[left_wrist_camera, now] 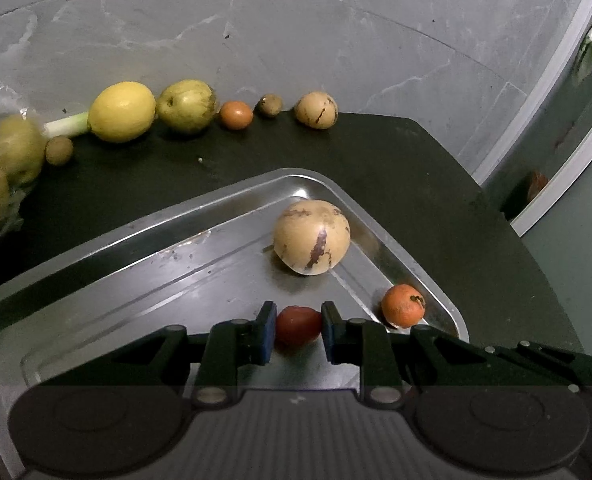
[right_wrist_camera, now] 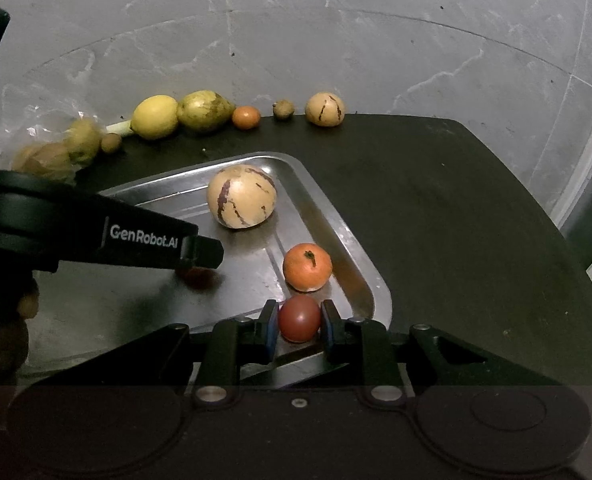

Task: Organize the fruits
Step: 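Carry both red fruits onto the tray and open both tools to release them, then lift both open tools away from the tray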

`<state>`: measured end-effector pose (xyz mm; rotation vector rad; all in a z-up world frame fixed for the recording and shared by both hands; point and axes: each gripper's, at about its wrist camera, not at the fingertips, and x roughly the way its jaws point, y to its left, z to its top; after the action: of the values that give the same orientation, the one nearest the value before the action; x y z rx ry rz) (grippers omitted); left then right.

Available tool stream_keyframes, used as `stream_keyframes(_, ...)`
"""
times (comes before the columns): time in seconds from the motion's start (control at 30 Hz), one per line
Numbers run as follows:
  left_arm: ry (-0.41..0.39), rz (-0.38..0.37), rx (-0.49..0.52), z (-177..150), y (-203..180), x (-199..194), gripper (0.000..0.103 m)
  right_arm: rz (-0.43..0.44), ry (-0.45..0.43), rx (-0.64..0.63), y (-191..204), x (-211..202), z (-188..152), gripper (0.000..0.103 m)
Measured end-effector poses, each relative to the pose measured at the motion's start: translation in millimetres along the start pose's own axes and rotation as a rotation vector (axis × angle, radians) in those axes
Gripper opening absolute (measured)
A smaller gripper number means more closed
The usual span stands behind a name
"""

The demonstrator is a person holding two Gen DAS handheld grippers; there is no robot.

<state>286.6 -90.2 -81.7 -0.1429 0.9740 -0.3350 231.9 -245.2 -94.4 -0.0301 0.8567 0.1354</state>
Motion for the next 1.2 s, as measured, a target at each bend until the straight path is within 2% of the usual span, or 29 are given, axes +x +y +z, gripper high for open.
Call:
stream_keyframes(0.13, 0.001, -0.005, 0.005, -1.0, 0.3, -1.0, 0.026, -0.006, -0.002, -0.001, 1.4, -0.9, -0.7, 0.027)
stream_keyframes(0.23, 0.003, -0.007, 0.001, -1.5, 1.5, -2.4, 0.035, -0.006, -0.004, -0.003, 0.6, -2.0, -1.2, 0.029)
stream_keyframes(0.4, 0.008, -0.013, -0.014, -3.8, 5.2, -10.2, 0.056, -0.001, -0.017, -0.017, 1.9, -9.8, -2.6, 0.041)
stream_keyframes(0.43, 0.008, -0.014, -0.014, -4.8, 5.8, -12.9, 0.057, 0.001, -0.022, -0.020, 2.7, -12.7, -2.9, 0.042)
stream_keyframes(0.53, 0.001, -0.015, -0.005, -8.7, 9.2, -24.3, 0.064, 0.005, -0.037, -0.034, 5.3, -22.6, -3.5, 0.053)
stream_keyframes(0.6, -0.010, -0.008, 0.010, -11.8, 10.4, -33.6, 0.073, 0.007, -0.046, -0.043, 7.3, -29.5, -3.7, 0.061)
stream_keyframes(0.7, -0.027, -0.001, 0.039, -17.2, 11.0, -48.3, 0.081, 0.011, -0.051, -0.055, 9.7, -38.2, -4.3, 0.068)
stream_keyframes(0.83, -0.041, 0.009, 0.048, -25.2, 14.7, -67.3, 0.086, 0.017, -0.048, -0.068, 12.1, -47.9, -5.5, 0.077)
stream_keyframes(0.97, -0.056, 0.028, 0.042, -36.1, 21.3, -85.7, 0.097, 0.037, -0.032, -0.063, 14.7, -56.9, -7.2, 0.098)
stream_keyframes(1.1, -0.057, 0.052, 0.018, -47.7, 32.4, -101.5, 0.100, 0.048, 0.000, -0.085, 20.4, -61.8, -9.0, 0.102)
stream_keyframes(1.2, -0.038, 0.069, -0.021, -53.6, 43.6, -109.2, 0.102, 0.091, 0.038, -0.114, 26.3, -62.9, -10.8, 0.102)
